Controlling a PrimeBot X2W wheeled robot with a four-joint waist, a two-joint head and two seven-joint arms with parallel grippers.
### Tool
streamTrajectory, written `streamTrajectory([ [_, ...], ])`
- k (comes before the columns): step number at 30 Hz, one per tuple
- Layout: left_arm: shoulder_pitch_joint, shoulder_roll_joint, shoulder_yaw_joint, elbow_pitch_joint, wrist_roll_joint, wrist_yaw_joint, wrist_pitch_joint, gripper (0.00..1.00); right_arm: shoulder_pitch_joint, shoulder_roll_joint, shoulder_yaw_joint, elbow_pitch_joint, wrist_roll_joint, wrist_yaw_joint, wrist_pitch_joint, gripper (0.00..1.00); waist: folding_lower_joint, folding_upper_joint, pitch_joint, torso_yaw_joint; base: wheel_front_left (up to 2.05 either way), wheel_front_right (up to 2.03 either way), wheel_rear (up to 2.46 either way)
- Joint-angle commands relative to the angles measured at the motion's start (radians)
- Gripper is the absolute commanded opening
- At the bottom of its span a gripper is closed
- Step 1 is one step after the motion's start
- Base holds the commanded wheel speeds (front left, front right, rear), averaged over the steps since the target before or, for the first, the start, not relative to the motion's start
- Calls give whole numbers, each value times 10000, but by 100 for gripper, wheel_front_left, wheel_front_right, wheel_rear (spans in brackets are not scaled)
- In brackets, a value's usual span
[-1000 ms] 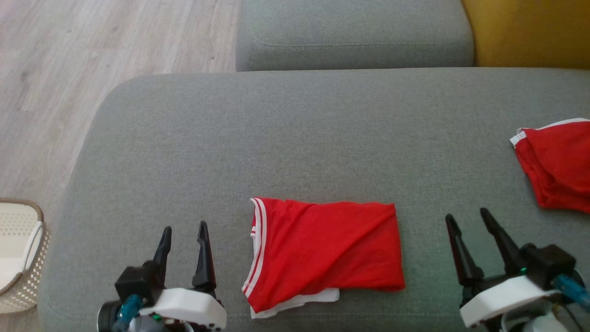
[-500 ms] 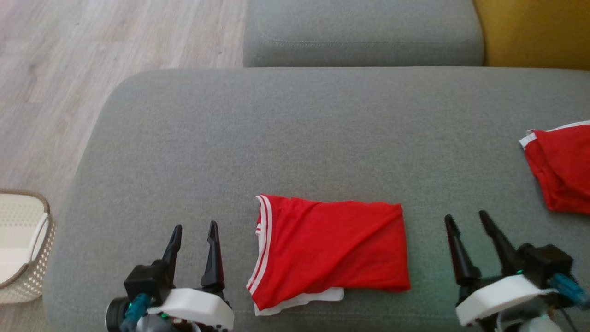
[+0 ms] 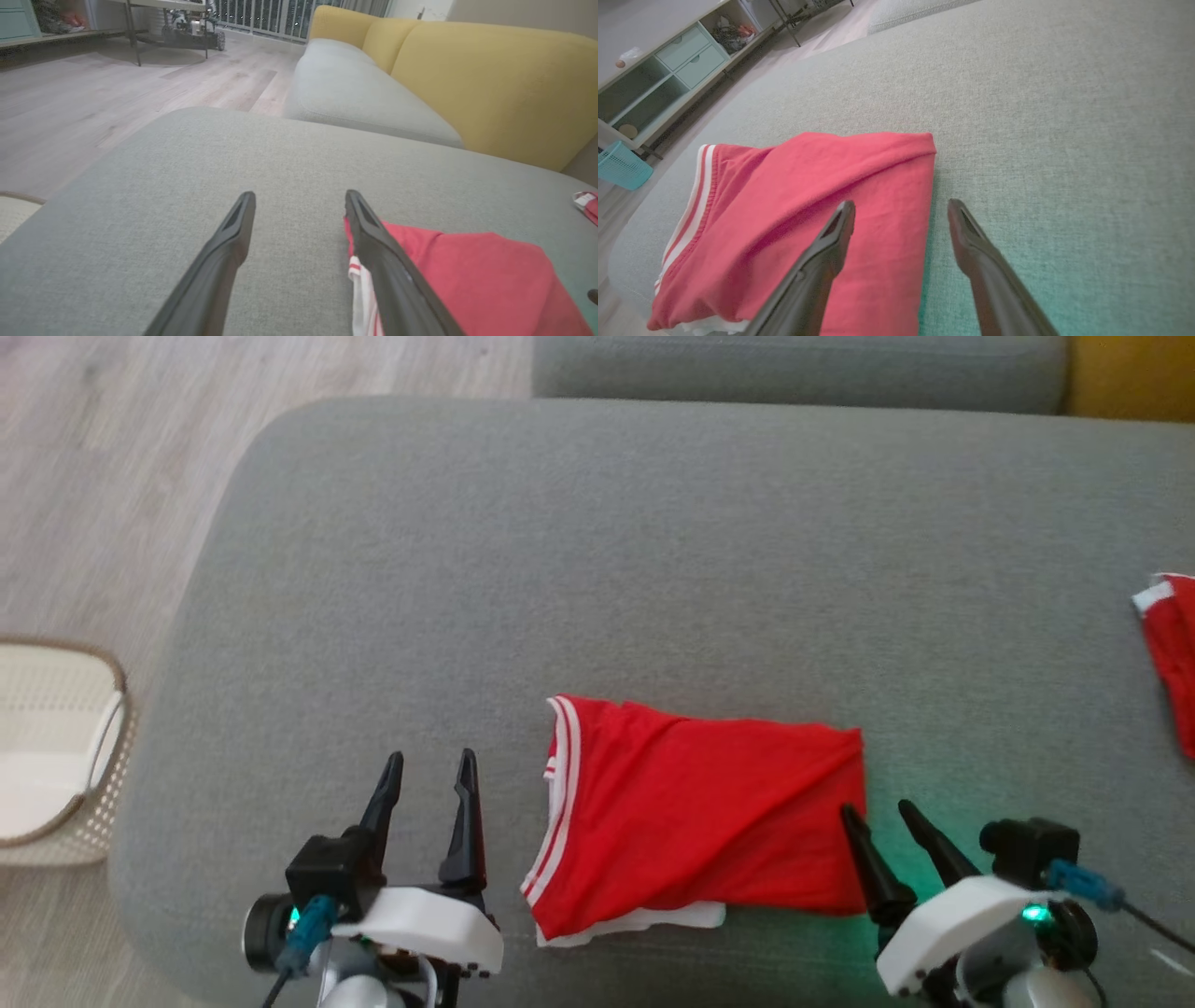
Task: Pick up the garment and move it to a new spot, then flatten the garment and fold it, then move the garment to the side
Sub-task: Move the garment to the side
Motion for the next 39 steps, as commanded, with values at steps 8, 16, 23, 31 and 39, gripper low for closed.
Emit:
streamTrajectory([
  [8,-634,-7,114,-248,7,162,-122,100,-878,129,-23,678,357,-2,152,100,0,-1,372,397,0,0,0],
  [16,-721,-7,114,-249,89,195,-122,100,-1198,161,499,1426,616,-2,266,84,0,-1,505,481,0,0,0],
  [23,-754,-7,154,-238,227,202,-122,100,-1572,56,510,1865,-465,-2,-365,0,0,-1,472,297,0,0,0],
  [31,-811,-7,105,-226,288,162,-122,100,-2016,-513,876,1717,-1345,-2,-912,0,0,-1,458,-388,0,0,0],
  [39,-1336,-7,-146,-160,646,15,-122,100,-3154,-2021,1447,576,-1645,-2,-592,0,0,-1,919,-1817,0,0,0],
])
